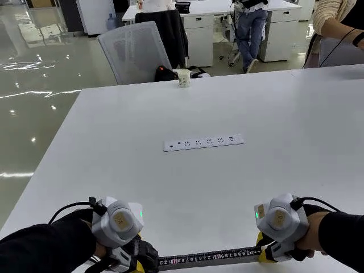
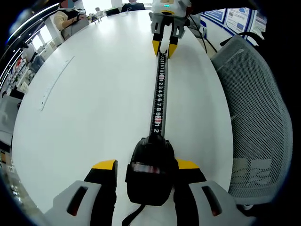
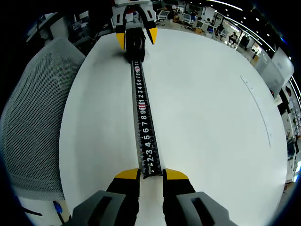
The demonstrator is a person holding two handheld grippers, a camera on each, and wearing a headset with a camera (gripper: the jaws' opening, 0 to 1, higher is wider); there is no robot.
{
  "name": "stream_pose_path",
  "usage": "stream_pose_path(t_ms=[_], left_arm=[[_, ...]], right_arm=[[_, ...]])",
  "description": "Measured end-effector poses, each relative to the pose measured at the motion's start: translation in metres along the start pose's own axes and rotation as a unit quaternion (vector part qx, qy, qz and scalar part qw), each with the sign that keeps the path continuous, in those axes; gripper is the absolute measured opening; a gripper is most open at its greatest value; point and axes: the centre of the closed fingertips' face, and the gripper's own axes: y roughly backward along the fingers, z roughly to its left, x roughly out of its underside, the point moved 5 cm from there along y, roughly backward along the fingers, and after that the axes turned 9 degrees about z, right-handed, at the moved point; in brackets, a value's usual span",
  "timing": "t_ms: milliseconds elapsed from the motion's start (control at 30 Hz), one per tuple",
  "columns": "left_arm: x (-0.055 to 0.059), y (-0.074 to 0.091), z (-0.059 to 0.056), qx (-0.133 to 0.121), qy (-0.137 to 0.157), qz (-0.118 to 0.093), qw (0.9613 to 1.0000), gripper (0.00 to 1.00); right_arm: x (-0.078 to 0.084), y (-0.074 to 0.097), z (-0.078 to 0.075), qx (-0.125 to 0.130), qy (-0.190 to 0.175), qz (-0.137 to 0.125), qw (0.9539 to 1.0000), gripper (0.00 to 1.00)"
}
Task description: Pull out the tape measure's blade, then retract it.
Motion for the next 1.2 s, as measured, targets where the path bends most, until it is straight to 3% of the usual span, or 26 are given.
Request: stream_pose_path(t_ms=[333,500,633,700,800,867,1033,1200], left_arm=[[0.003,0.004,-0.004,0.017,0.01,0.0,0.9998,0.58],[0.005,0.007,-0.006,0.025,0.047,-0.017,0.9984,0.61],[0.007,0.008,-0.006,0.025,0.073,-0.029,0.9966,0.67],[0.006,0.009,-0.011,0.041,0.09,-0.045,0.9941,0.72],[0.01,0.008,-0.013,0.032,0.091,-0.042,0.9945,0.77],[0.009,0.008,-0.015,0.037,0.117,-0.061,0.9906,0.82],[0.016,0.005,-0.014,0.036,0.167,-0.081,0.9819,0.92],[0.028,0.004,-0.016,0.02,0.193,-0.09,0.9768,0.99]], right_arm=[[0.002,0.003,0.008,-0.006,0.023,0.012,0.9996,0.26],[0.003,0.005,0.011,-0.01,0.02,0.011,0.9997,0.31],[0.005,0.008,0.009,-0.008,0.0,0.005,1.0,0.35],[0.006,0.01,0.009,-0.005,-0.009,0.0,1.0,0.35],[0.008,0.011,0.008,0.004,-0.04,-0.014,0.9991,0.38],[0.011,0.012,0.009,0.011,-0.056,-0.021,0.9982,0.4],[0.017,0.015,0.013,0.033,-0.092,-0.045,0.9942,0.54],[0.027,0.015,0.02,0.045,-0.114,-0.056,0.9909,0.66]])
